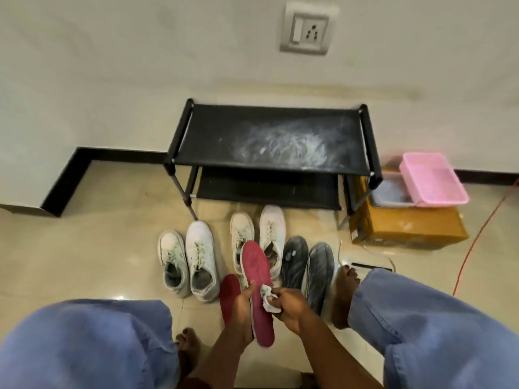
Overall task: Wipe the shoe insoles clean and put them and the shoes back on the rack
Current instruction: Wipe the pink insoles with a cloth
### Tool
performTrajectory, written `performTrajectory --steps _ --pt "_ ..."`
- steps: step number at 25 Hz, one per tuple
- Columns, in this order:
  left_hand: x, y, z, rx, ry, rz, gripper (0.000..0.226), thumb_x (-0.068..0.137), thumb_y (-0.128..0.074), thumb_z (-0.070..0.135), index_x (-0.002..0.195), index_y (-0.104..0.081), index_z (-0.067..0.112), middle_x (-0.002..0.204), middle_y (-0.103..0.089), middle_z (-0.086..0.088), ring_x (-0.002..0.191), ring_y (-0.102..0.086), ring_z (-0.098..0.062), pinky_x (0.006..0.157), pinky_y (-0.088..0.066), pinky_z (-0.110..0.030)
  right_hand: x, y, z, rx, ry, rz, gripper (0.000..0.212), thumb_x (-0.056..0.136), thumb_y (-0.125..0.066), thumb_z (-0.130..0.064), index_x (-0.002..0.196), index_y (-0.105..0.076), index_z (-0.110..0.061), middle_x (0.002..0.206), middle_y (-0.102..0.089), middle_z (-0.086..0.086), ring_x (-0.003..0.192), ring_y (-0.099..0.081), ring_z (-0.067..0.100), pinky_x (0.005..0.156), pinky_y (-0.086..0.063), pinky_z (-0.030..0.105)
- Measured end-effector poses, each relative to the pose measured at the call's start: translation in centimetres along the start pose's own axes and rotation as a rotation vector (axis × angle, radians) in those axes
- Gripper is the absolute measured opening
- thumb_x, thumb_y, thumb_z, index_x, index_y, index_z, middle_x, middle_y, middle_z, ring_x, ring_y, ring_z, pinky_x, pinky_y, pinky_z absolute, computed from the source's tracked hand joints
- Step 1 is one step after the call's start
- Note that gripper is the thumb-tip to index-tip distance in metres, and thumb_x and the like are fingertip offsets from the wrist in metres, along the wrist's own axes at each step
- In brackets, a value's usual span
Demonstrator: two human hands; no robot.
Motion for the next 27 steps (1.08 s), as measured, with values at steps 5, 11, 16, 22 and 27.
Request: performTrajectory --steps 5,11,16,22,27 --pt "-6.9 -3.6 2.1 -0.119 -0.072 -0.159 0.054 0.083 -0.049 0.037 0.117 -0.057 -0.004 0.100 -0.066 -0.024 0.090 -0.062 -0.037 0.085 -0.047 -0.046 -7.5 -1.5 -5.2 -0.339 0.326 0.091 0.012 0.083 -0.059 0.004 0.084 -0.070 -0.002 0.082 -0.066 0.015 0.067 -0.059 0.015 0.058 -0.046 0.027" --pt "-14.4 -7.5 5.7 -0.216 -0.188 -0.473 0.050 0.067 -0.081 0.027 0.101 -0.068 -0.007 0.091 -0.069 -0.025 0.077 -0.069 -0.037 0.067 -0.059 -0.042 -18.4 -3.4 -11.7 -0.341 0.732 0.070 0.018 0.083 -0.063 -0.001 0.095 -0.071 -0.011 0.091 -0.071 0.005 0.086 -0.067 0.020 0.077 -0.056 0.030" --pt "-19.7 -9.6 8.3 -0.260 -0.211 -0.705 0.074 0.052 -0.088 0.018 0.117 -0.061 -0.006 0.104 -0.066 -0.023 0.093 -0.068 -0.034 0.081 -0.056 -0.043 -26.6 -9.8 -13.7 -1.106 1.254 0.219 0.036 0.088 -0.046 0.001 0.114 -0.066 -0.014 0.110 -0.062 0.006 0.101 -0.056 0.020 0.085 -0.039 0.021" --pt "-21.2 -8.5 11.2 -0.269 -0.206 -0.713 0.069 0.063 -0.081 0.025 0.121 -0.059 -0.003 0.109 -0.061 -0.013 0.086 -0.064 -0.023 0.068 -0.054 -0.029 -29.1 -13.0 -10.4 -1.297 1.432 0.064 0.024 0.069 -0.059 0.000 0.085 -0.074 -0.010 0.088 -0.068 0.006 0.080 -0.066 0.021 0.075 -0.051 0.026" --pt "-21.6 -8.6 11.1 -0.253 -0.151 -0.768 0.076 0.063 -0.083 0.023 0.128 -0.053 -0.004 0.117 -0.058 -0.014 0.095 -0.063 -0.026 0.084 -0.052 -0.032 -29.6 -13.6 -11.9 -1.263 1.594 0.188 0.017 0.056 -0.059 -0.006 0.060 -0.072 -0.017 0.063 -0.067 -0.002 0.052 -0.062 0.010 0.049 -0.047 0.014"
Point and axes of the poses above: each hand's wrist, its own x-axis towards the middle knuckle, its own y-axis out of the back of the hand, z = x × y, the point moved 6 cm from there along x, towards the middle knuckle
